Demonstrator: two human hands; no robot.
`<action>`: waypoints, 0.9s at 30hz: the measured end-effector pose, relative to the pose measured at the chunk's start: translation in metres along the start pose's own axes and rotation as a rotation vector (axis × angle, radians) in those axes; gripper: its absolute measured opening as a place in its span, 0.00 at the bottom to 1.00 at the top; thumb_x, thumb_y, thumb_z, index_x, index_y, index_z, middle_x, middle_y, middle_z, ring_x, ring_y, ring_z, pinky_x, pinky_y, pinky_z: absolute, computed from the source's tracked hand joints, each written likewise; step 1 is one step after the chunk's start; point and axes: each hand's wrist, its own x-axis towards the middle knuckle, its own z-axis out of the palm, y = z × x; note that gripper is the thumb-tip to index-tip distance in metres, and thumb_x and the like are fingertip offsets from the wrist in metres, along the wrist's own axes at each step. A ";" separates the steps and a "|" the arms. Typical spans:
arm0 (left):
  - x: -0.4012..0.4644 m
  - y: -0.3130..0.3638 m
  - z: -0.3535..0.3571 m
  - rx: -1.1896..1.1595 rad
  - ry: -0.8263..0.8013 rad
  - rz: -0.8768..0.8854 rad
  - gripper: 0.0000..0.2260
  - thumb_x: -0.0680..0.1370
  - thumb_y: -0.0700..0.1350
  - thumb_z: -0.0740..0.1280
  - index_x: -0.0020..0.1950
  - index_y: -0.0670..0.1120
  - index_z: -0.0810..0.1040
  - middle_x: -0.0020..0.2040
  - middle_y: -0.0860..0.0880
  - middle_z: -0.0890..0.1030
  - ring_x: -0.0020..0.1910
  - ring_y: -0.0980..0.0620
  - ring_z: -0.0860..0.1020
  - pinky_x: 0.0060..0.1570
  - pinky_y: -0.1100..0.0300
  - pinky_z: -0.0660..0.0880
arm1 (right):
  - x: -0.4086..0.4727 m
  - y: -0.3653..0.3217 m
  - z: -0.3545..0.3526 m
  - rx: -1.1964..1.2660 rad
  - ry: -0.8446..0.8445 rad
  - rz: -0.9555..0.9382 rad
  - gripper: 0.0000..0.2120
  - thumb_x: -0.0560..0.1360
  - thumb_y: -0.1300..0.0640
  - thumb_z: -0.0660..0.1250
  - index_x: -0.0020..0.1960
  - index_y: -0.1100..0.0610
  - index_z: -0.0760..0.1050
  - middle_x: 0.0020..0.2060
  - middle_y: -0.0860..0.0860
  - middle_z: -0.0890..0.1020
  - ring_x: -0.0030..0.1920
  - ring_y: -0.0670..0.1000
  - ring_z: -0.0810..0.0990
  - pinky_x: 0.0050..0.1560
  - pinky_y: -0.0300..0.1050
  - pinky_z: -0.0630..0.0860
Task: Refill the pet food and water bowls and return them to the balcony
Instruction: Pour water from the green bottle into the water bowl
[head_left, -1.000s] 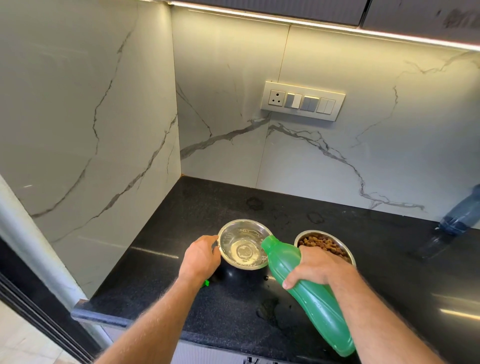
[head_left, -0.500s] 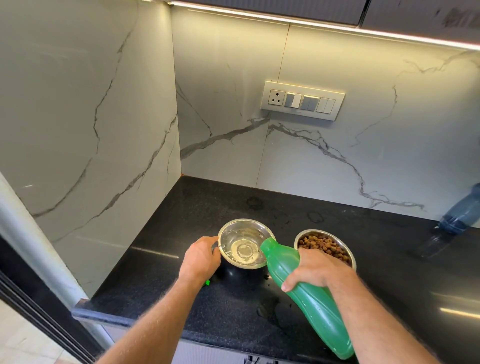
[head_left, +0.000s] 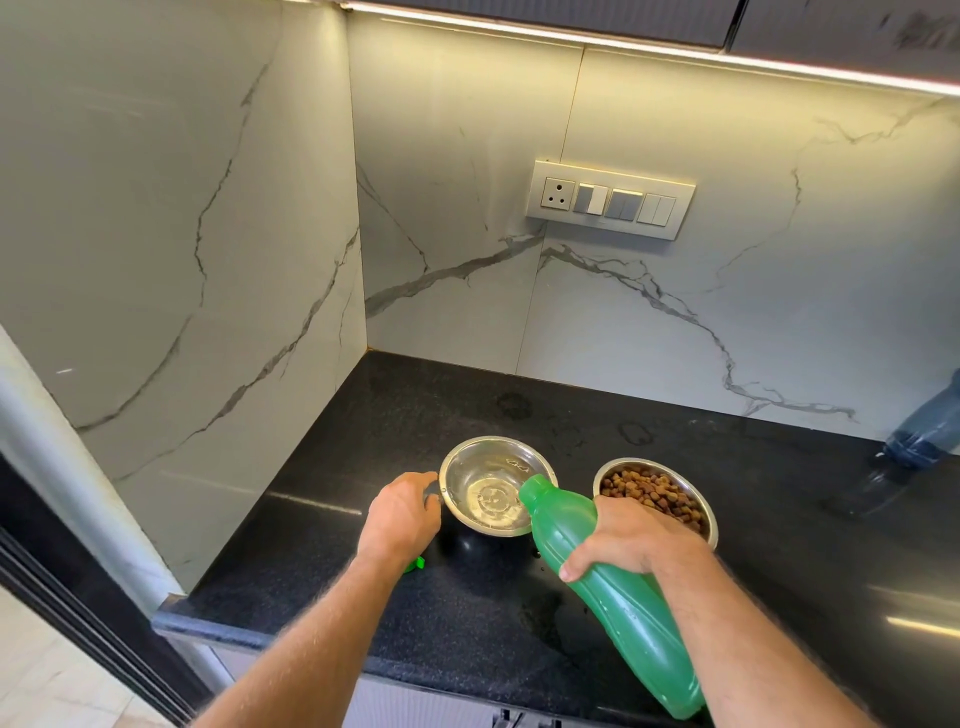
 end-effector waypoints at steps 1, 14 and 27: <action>0.000 -0.001 0.000 0.000 -0.002 -0.004 0.18 0.82 0.45 0.62 0.73 0.50 0.74 0.71 0.49 0.76 0.65 0.51 0.77 0.62 0.56 0.75 | 0.000 0.000 0.000 0.005 0.000 0.001 0.42 0.47 0.33 0.80 0.57 0.47 0.74 0.49 0.48 0.83 0.48 0.51 0.84 0.57 0.55 0.79; 0.005 -0.002 -0.002 0.017 -0.021 -0.008 0.19 0.82 0.46 0.62 0.73 0.51 0.73 0.72 0.49 0.74 0.67 0.50 0.76 0.65 0.54 0.75 | 0.001 0.000 -0.003 -0.018 -0.012 0.003 0.41 0.50 0.35 0.81 0.58 0.49 0.74 0.50 0.49 0.83 0.48 0.52 0.83 0.57 0.54 0.79; 0.008 -0.003 0.000 0.021 -0.018 0.004 0.19 0.82 0.46 0.62 0.73 0.50 0.73 0.72 0.48 0.75 0.66 0.50 0.77 0.64 0.54 0.76 | 0.003 0.002 -0.005 0.004 0.006 -0.019 0.40 0.51 0.36 0.81 0.59 0.49 0.75 0.50 0.49 0.83 0.48 0.52 0.84 0.58 0.54 0.79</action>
